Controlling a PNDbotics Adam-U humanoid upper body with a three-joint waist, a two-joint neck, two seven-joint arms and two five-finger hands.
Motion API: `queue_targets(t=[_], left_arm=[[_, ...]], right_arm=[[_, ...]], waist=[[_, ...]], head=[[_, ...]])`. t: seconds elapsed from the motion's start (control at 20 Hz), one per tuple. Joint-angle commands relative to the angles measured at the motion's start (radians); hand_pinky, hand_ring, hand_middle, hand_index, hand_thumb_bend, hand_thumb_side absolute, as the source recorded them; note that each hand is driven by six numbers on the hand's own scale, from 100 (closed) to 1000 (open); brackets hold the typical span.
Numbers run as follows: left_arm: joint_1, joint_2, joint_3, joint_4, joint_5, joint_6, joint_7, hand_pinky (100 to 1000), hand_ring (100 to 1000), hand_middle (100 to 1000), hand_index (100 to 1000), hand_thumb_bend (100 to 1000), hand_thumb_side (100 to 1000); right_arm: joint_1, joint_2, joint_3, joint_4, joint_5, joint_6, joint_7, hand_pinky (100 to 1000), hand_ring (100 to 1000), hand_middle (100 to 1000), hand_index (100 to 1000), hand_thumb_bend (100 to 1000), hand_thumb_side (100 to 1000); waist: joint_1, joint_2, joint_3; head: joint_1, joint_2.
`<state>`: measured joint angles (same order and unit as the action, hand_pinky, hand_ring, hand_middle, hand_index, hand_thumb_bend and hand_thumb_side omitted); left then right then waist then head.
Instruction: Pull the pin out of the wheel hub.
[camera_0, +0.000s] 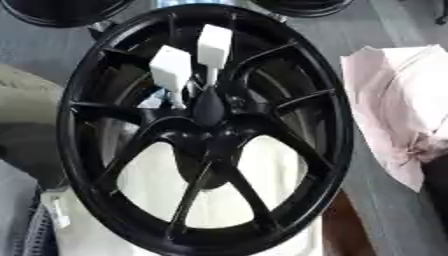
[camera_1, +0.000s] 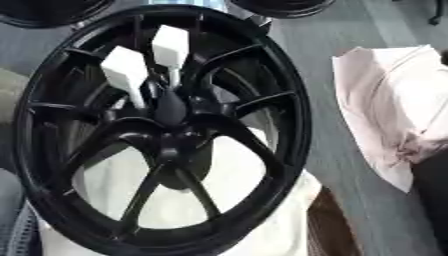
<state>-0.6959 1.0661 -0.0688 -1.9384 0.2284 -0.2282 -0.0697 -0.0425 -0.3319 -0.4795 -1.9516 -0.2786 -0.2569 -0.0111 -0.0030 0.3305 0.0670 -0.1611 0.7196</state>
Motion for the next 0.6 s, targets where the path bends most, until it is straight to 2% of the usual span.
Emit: queue_targets(t=[0.05,0.1,0.25,0.3,0.5,0.6], left_arm=[[-0.065,0.102,-0.075,-0.032,-0.054,0.040,-0.101,574,747,727,782,100,444],[-0.080,0.116,-0.102,-0.043,-0.066,0.050,-0.132,577,749,730,783,100,453],[-0.116,0.142,-0.173,-0.059,-0.073,0.082,-0.227,597,746,722,782,100,564],[-0.137,0.141,-0.198,-0.060,-0.073,0.091,-0.263,600,744,718,781,100,570],[-0.244,0.105,-0.292,-0.061,-0.078,0.107,-0.385,608,733,702,777,100,611],[-0.294,0.080,-0.338,-0.062,-0.088,0.131,-0.427,611,730,700,775,100,666]], right_arm=[[0.003,-0.041,-0.001,-0.021,0.011,-0.001,0.008,725,636,537,637,100,606],[0.004,-0.042,0.001,-0.020,0.012,-0.002,0.011,725,636,537,637,100,607],[0.011,-0.045,0.003,-0.018,0.016,-0.005,0.017,725,635,536,637,100,613],[0.013,-0.046,0.003,-0.017,0.017,-0.006,0.018,725,635,536,637,100,614],[0.015,-0.051,0.008,-0.015,0.019,-0.008,0.023,725,635,536,637,100,612],[0.017,-0.053,0.009,-0.014,0.019,-0.009,0.025,725,635,536,637,100,616]], waist=[[0.004,-0.028,-0.003],[0.005,-0.029,-0.004],[0.008,-0.030,-0.009],[0.008,-0.031,-0.009],[0.010,-0.034,-0.005],[0.010,-0.034,-0.002]], head=[[0.001,0.001],[0.003,0.001],[0.006,-0.001],[0.008,0.000],[0.020,0.011],[0.026,0.015]])
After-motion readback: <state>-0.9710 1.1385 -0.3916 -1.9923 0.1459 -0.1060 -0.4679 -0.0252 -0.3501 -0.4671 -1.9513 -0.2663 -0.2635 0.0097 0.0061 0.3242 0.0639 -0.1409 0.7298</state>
